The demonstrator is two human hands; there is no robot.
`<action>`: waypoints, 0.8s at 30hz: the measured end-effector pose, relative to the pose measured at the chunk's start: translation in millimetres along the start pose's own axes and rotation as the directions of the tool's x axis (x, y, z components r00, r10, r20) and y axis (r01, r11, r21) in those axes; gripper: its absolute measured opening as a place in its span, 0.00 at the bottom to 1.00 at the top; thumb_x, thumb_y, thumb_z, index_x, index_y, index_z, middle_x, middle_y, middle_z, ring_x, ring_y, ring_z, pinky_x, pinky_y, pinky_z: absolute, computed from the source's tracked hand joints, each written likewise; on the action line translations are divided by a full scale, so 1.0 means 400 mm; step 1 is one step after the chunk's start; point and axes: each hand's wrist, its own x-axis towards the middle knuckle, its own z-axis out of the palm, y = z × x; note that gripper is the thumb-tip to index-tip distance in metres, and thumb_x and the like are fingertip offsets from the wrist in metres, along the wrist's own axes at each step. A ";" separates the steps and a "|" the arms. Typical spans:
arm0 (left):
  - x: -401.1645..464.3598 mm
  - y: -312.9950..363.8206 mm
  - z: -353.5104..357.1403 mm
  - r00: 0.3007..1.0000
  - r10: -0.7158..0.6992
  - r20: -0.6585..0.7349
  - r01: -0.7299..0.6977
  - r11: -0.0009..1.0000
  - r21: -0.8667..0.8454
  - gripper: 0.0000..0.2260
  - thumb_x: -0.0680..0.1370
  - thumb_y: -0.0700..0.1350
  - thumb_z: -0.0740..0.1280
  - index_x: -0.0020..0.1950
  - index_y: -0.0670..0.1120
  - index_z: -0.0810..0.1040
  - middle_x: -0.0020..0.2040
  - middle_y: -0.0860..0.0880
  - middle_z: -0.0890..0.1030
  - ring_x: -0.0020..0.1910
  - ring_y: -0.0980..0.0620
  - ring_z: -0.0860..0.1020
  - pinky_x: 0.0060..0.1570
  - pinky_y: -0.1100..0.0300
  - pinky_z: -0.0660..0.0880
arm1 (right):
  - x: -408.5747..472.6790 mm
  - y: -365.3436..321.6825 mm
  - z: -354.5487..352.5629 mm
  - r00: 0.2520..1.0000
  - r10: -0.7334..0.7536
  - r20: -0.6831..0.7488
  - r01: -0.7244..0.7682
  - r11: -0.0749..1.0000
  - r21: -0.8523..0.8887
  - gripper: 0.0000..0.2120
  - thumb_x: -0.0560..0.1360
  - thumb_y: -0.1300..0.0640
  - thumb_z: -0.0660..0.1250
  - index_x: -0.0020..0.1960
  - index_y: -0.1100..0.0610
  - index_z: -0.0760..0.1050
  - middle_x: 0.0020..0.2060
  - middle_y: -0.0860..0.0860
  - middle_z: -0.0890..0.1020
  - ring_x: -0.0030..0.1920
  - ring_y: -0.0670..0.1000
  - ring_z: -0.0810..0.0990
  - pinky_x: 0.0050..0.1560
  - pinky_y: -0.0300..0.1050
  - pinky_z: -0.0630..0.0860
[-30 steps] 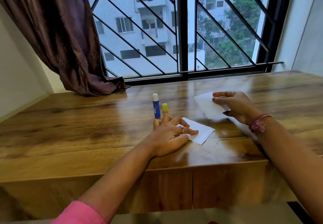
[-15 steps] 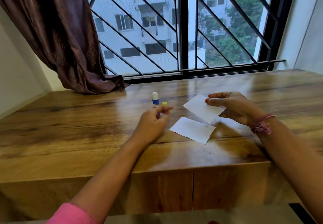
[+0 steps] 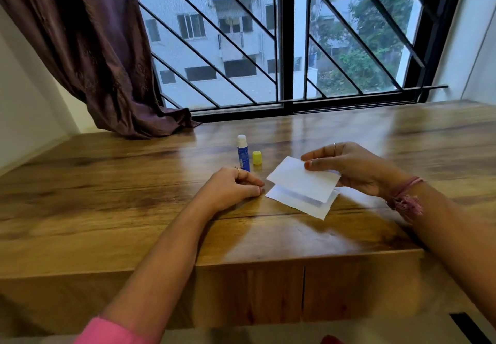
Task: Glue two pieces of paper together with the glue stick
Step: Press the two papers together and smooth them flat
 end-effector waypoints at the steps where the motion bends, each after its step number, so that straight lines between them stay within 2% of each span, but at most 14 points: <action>1: 0.000 0.000 0.001 1.000 -0.001 0.002 0.001 1.000 0.000 0.04 0.72 0.48 0.73 0.42 0.58 0.82 0.42 0.58 0.81 0.41 0.61 0.77 0.37 0.65 0.70 | 0.000 0.001 0.004 1.000 0.002 0.003 -0.002 1.000 -0.018 0.11 0.70 0.63 0.72 0.52 0.62 0.80 0.42 0.54 0.86 0.39 0.50 0.85 0.33 0.41 0.80; 6: 0.004 -0.003 0.005 1.000 0.006 0.007 -0.006 1.000 0.009 0.05 0.72 0.47 0.72 0.40 0.58 0.83 0.36 0.60 0.81 0.33 0.68 0.76 0.34 0.67 0.69 | 0.000 0.001 0.017 1.000 0.013 0.000 -0.013 0.995 -0.096 0.10 0.71 0.64 0.72 0.52 0.60 0.80 0.42 0.54 0.86 0.38 0.51 0.85 0.32 0.41 0.81; 9: 0.007 -0.006 0.006 1.000 0.012 0.011 -0.012 1.000 0.002 0.05 0.72 0.46 0.72 0.40 0.58 0.83 0.35 0.62 0.82 0.34 0.71 0.76 0.36 0.67 0.70 | 0.000 -0.001 0.021 1.000 0.020 -0.004 -0.021 0.993 -0.118 0.11 0.71 0.64 0.72 0.53 0.60 0.80 0.44 0.56 0.86 0.38 0.51 0.85 0.33 0.41 0.81; 13: 0.011 -0.008 0.007 1.000 0.011 0.014 -0.012 1.000 0.012 0.05 0.72 0.47 0.72 0.41 0.57 0.83 0.36 0.62 0.82 0.36 0.71 0.76 0.36 0.67 0.70 | -0.002 0.001 0.026 1.000 0.025 -0.011 -0.026 0.988 -0.150 0.10 0.71 0.64 0.71 0.52 0.60 0.80 0.43 0.56 0.86 0.38 0.51 0.85 0.32 0.42 0.80; 17: 0.014 -0.010 0.007 1.000 0.010 0.018 -0.010 1.000 0.017 0.05 0.72 0.47 0.72 0.39 0.58 0.83 0.37 0.62 0.81 0.36 0.71 0.76 0.37 0.66 0.69 | -0.005 0.000 0.030 0.999 0.028 -0.024 -0.032 0.980 -0.197 0.12 0.71 0.63 0.71 0.54 0.60 0.79 0.46 0.58 0.85 0.39 0.51 0.85 0.36 0.44 0.82; 24: 0.012 -0.014 0.007 0.999 0.028 0.028 -0.029 0.999 0.014 0.05 0.73 0.46 0.71 0.41 0.57 0.83 0.41 0.60 0.82 0.42 0.64 0.77 0.41 0.65 0.71 | -0.017 -0.007 0.040 1.000 0.021 -0.022 -0.026 0.968 -0.251 0.11 0.72 0.64 0.70 0.54 0.60 0.79 0.48 0.60 0.84 0.43 0.54 0.84 0.44 0.49 0.81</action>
